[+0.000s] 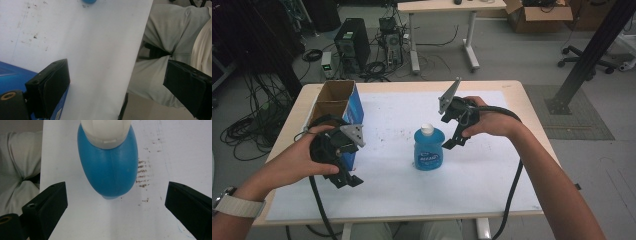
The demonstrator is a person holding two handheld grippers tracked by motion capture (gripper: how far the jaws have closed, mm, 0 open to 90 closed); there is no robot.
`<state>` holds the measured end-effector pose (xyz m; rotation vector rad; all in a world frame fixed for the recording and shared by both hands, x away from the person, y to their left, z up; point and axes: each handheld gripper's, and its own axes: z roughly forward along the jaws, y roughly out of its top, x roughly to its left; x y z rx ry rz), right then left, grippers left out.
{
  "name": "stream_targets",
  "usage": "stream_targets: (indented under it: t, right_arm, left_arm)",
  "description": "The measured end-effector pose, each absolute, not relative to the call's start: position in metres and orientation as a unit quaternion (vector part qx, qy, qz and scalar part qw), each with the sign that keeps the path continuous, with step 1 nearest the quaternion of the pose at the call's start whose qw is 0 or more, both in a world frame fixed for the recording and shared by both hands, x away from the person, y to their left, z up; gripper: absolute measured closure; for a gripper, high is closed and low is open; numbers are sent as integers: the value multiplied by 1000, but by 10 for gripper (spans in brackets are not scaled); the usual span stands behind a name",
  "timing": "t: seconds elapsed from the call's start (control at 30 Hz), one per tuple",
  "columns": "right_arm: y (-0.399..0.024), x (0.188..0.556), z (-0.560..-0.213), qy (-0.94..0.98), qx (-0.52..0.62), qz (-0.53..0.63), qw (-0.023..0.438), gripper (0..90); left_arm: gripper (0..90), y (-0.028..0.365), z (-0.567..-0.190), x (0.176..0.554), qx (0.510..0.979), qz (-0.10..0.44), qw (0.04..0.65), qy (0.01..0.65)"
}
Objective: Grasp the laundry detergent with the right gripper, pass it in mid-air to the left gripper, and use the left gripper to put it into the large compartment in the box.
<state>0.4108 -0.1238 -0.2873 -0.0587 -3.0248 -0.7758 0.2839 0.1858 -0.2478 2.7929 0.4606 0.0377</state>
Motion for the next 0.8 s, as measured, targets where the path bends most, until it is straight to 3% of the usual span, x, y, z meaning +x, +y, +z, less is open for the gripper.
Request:
stream_targets:
  t: [0.8]
  right_arm:
    - [-124, 415, -309, -965, -6, -261, 22, 42]
  left_arm:
    - [71, 187, -249, 286, 973, 13, 158, 168]
